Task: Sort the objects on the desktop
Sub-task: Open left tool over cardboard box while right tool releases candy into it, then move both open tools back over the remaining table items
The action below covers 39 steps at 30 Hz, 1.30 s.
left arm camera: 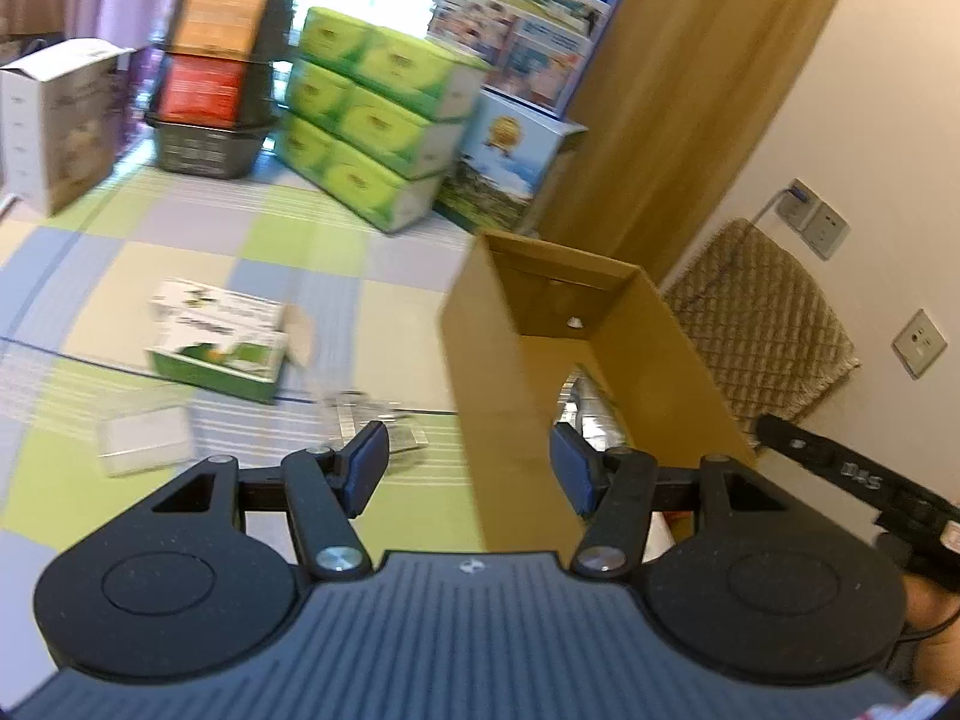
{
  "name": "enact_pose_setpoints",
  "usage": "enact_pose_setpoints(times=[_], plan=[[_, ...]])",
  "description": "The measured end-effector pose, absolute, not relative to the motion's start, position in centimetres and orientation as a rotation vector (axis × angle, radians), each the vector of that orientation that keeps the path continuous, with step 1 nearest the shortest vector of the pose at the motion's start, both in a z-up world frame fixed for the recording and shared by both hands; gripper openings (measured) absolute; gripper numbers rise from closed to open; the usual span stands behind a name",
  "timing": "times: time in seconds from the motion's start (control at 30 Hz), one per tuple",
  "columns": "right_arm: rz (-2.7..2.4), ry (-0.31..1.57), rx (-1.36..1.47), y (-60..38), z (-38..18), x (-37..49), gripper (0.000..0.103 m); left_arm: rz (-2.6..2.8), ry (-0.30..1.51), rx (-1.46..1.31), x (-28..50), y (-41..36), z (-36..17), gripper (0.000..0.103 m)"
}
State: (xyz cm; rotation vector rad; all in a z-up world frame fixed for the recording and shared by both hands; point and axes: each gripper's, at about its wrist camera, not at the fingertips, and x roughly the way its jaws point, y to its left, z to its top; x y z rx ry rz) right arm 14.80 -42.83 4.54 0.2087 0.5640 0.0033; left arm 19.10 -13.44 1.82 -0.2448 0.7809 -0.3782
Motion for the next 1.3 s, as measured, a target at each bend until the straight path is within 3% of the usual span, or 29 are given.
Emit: enact_pose_setpoints(times=[0.17, 0.47, 0.8, 1.3], plan=[[0.054, 0.539, 0.231, -39.9, 5.4, 12.1, 0.068, -0.300, 0.769, -0.249, 17.6, -8.6, 2.1, 0.057], [0.206, 0.532, 0.169, -31.0, 5.1, 8.3, 0.086, -0.169, 0.751, -0.216, 14.8, -1.1, 2.1, 0.073], [0.295, 0.613, 0.105, -25.7, 1.7, 7.6, 0.091, -0.131, 0.750, -0.126, 13.5, 3.1, 1.2, 0.096], [0.329, 0.691, 0.026, -22.4, -2.3, 9.8, 0.092, -0.256, 0.774, 0.058, 18.0, 3.5, -3.1, 0.099]])
